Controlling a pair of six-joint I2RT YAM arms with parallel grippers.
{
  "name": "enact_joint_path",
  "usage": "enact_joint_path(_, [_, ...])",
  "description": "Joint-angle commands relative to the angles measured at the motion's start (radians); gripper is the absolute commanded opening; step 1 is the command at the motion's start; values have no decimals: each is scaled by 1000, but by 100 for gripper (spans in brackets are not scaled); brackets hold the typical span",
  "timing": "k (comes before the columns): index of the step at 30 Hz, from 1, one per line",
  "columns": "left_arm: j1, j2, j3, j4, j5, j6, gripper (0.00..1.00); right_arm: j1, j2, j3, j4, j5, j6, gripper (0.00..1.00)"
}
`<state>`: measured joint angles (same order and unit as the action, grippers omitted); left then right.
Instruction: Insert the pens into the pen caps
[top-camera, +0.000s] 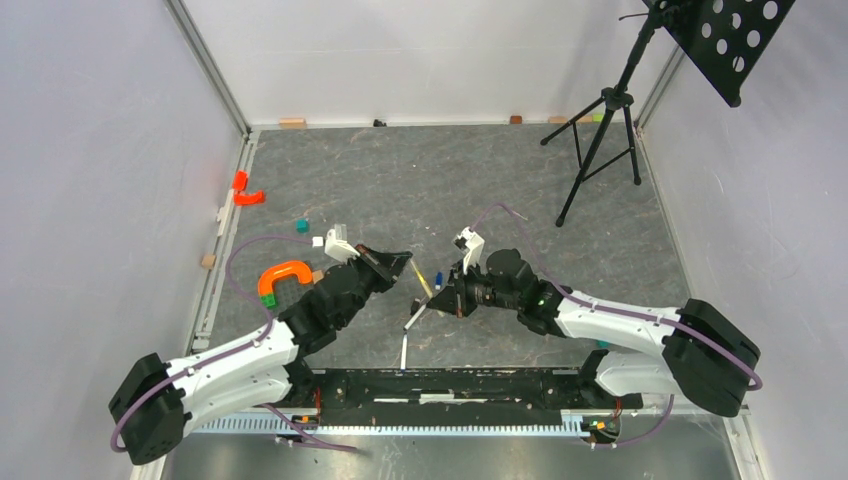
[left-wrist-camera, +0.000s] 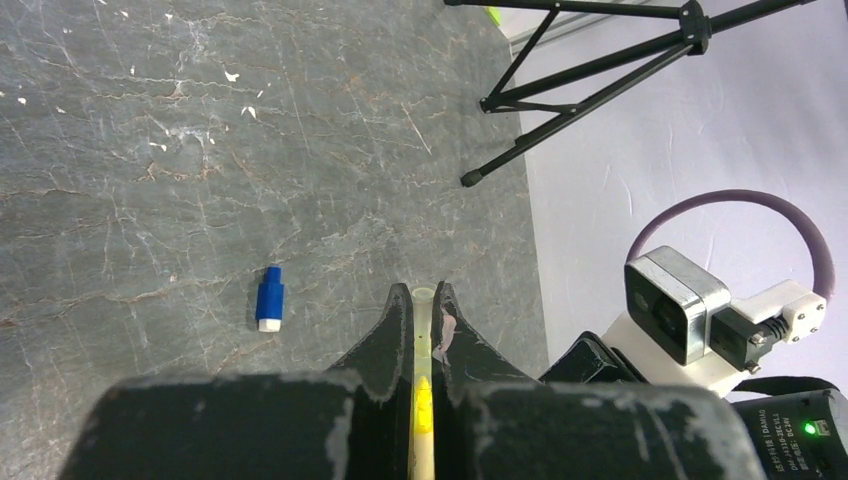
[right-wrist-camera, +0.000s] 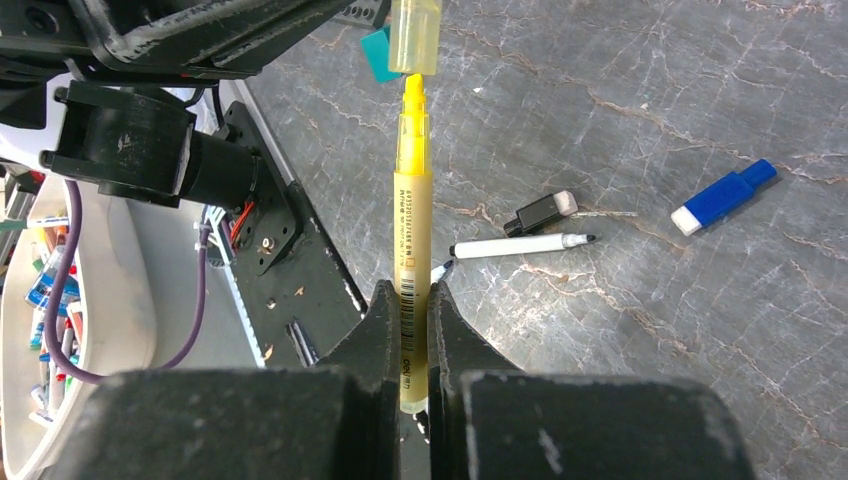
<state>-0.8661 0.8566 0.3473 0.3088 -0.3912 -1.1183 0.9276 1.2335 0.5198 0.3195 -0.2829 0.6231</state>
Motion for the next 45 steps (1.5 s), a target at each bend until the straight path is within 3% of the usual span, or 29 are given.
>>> enact_joint_path(1, [1,-21,36,16,-29,-2,2,2,0,14,34,22,-17,0])
enact_joint_path(34, [1,-3,63,-19,-40,25,2,3,22,90,-6,5,-44,0])
enact_joint_path(45, [1,-45,84,-72,-104,72,2,3,5,92,-24,3,-44,0])
